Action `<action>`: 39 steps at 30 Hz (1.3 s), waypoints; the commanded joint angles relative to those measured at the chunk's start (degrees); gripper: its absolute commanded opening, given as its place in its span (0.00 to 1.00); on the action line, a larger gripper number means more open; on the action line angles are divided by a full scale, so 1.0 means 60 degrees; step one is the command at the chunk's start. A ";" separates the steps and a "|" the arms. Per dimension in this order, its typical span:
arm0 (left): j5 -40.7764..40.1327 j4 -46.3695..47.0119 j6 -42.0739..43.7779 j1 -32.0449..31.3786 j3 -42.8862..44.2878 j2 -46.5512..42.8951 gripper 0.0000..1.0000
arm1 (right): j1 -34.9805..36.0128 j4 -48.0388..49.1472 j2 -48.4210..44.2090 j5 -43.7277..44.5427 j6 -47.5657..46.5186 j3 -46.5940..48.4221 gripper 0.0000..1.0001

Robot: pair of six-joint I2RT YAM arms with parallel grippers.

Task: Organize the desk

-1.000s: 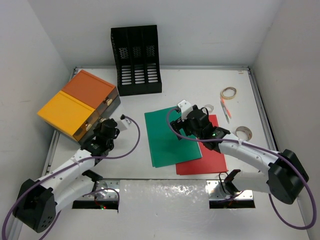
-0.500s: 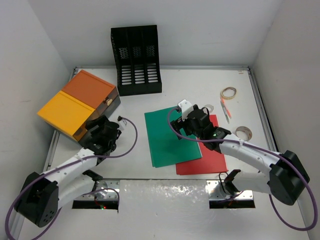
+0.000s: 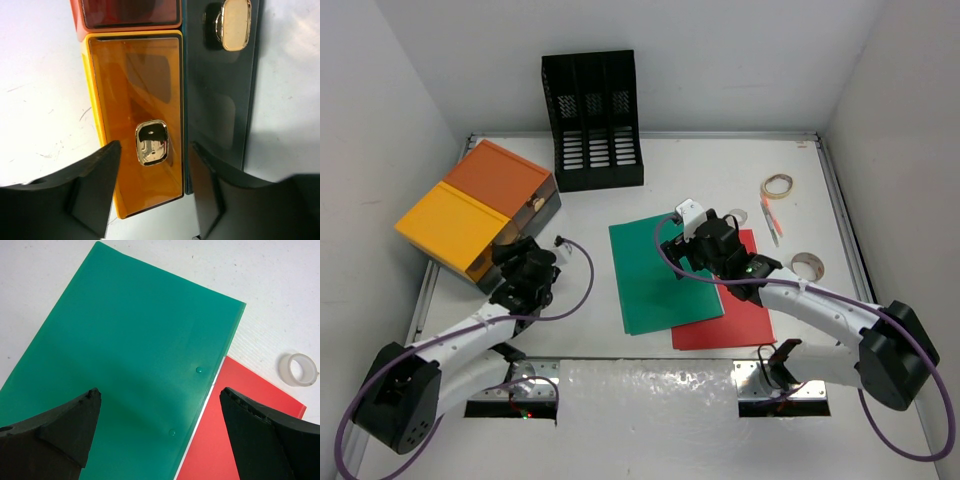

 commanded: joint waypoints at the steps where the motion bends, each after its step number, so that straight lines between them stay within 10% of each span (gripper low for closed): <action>1: -0.0249 0.1249 0.0422 -0.0080 -0.0182 0.0119 0.52 | -0.0035 0.0233 -0.0157 0.0082 -0.0086 0.0071 0.99; 18: -0.0308 0.2307 0.0789 0.0213 -0.0271 0.1145 0.45 | -0.0035 0.0365 -0.0026 -0.0020 -0.0174 -0.0017 0.99; 30: 0.0262 0.1444 0.0016 0.0301 0.0182 0.1072 0.00 | -0.0050 0.0336 -0.0026 0.0126 -0.0232 -0.0046 0.99; 39: 0.1039 -0.0022 -0.0704 0.0301 0.0755 0.0750 0.00 | -0.0050 0.0336 -0.0026 0.0214 -0.0320 -0.0032 0.99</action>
